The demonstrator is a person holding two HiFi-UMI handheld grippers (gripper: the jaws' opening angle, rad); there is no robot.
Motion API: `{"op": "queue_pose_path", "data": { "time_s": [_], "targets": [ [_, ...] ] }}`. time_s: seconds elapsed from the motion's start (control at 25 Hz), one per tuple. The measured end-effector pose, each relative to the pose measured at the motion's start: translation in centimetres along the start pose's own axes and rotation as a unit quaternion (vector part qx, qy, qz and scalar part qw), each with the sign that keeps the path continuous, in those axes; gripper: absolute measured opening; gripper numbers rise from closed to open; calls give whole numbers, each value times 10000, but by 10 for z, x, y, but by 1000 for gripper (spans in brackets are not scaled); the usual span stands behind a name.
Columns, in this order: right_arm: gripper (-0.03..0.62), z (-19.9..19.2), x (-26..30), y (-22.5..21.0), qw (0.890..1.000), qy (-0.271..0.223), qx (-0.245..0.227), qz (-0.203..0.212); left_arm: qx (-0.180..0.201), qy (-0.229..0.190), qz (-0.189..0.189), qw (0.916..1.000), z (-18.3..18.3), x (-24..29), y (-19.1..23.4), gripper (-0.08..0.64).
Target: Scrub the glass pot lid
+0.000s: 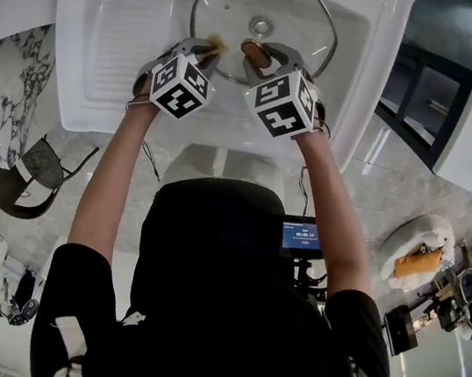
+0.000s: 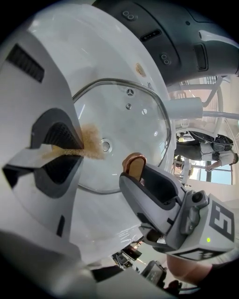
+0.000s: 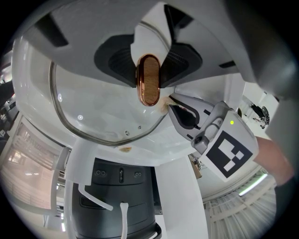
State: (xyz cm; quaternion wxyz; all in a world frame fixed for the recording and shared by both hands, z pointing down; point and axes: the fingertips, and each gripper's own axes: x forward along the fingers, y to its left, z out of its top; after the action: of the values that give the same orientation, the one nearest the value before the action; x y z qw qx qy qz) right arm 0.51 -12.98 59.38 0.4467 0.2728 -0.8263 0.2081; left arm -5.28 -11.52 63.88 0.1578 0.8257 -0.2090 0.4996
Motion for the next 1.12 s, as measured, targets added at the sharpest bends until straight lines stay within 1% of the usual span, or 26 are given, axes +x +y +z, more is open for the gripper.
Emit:
{"op": "queue_pose_path", "data": {
  "time_s": [0.2,0.36,0.56,0.96,1.04,1.12],
  "targets": [
    [150,1,-1,0,10000,46,8,-47,-89,3,20,10000,1,-3,0,20],
    [146,-3,-3,0,9998,181,-59,-67,-100,-5,27,9999,1,-7,-1,18],
    [138,-4,-14,0,9995,241,-124,-130,-198,-127,95,9997,4,-21,1,18],
    [79,8,-46,-6,9988,83,-59,-473,-388,-682,383,9962,30,-63,2,18],
    [20,10,-53,-7,9981,63,-47,-613,-503,-862,401,9942,36,-73,1,18],
    [5,15,-62,-7,9972,-6,-35,-749,-662,-1041,422,9915,41,-85,2,18]
  ]
}}
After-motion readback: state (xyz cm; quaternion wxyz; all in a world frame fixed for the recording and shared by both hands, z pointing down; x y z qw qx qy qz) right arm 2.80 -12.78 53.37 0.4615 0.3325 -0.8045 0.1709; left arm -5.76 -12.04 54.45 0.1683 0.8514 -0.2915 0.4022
